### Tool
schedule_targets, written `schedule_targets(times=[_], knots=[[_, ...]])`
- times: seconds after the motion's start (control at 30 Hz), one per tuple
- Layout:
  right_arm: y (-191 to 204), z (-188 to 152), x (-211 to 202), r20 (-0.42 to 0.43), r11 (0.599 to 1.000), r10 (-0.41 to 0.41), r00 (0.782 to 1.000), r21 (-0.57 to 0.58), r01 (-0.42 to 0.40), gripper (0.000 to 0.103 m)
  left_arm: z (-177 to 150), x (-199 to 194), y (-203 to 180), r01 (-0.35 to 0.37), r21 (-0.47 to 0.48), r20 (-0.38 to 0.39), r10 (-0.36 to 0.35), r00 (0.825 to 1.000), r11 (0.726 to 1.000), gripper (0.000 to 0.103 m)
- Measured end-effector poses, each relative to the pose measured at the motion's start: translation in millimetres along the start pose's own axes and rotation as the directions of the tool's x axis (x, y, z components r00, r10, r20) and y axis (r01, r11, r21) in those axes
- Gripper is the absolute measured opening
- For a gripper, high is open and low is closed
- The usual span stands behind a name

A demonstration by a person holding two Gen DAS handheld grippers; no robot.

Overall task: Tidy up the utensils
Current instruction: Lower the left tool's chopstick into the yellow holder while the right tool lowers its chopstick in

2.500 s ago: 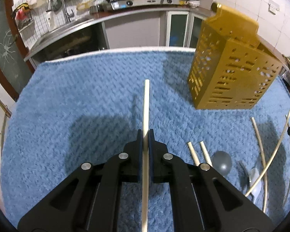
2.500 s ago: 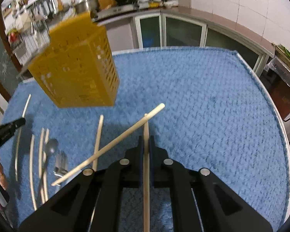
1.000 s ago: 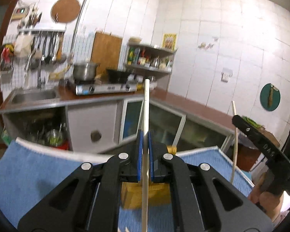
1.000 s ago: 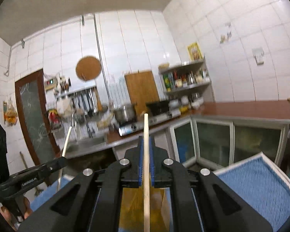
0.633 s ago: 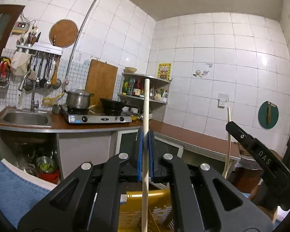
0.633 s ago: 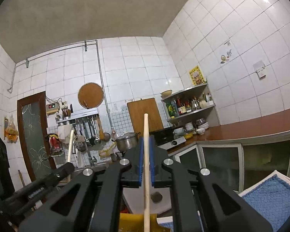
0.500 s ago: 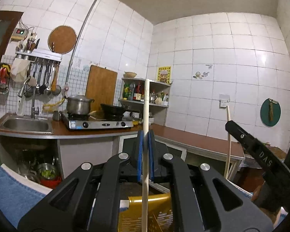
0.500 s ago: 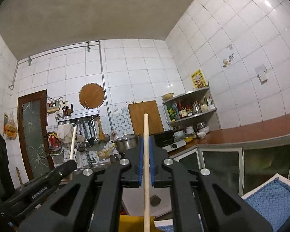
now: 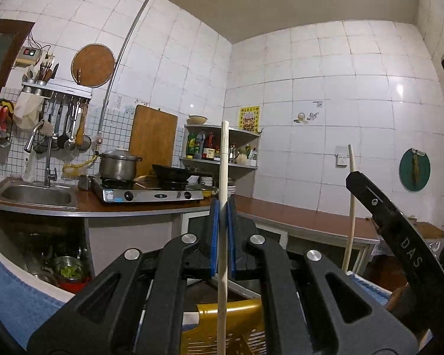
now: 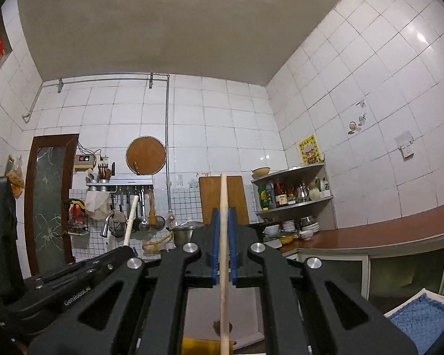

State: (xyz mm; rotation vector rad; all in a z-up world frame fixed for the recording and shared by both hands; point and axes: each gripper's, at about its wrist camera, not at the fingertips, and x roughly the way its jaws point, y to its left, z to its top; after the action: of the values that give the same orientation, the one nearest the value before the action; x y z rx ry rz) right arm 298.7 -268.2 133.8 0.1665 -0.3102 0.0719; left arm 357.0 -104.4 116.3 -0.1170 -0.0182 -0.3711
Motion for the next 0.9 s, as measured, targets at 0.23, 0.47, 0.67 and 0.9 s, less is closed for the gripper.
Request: schedule_targets(times=[0.23,0.47,0.67,0.9], knots=[[2,-13,8,-0.032,1.000,0.012,0.999,-0.013,-0.012,0.006,-16,5,-2,-0.020,0.037,-0.007,0.020,1.000,0.999,0.005],[2,-26,14,-0.072,0.999,0.009,0.997,-0.037,-0.012,0.006,-26,10,1,-0.042,0.042,-0.024,0.043,0.999,0.998,0.005],[1,-43,17,-0.121,0.999,-0.001,0.993,-0.052,-0.005,0.006,-37,18,3,-0.069,0.069,-0.052,0.072,0.996,0.995,0.005],[-4,-53,16,-0.154,0.998,-0.011,0.988,-0.056,0.002,0.006,-48,20,6,-0.077,0.080,-0.088,0.084,0.993,0.994,0.005]])
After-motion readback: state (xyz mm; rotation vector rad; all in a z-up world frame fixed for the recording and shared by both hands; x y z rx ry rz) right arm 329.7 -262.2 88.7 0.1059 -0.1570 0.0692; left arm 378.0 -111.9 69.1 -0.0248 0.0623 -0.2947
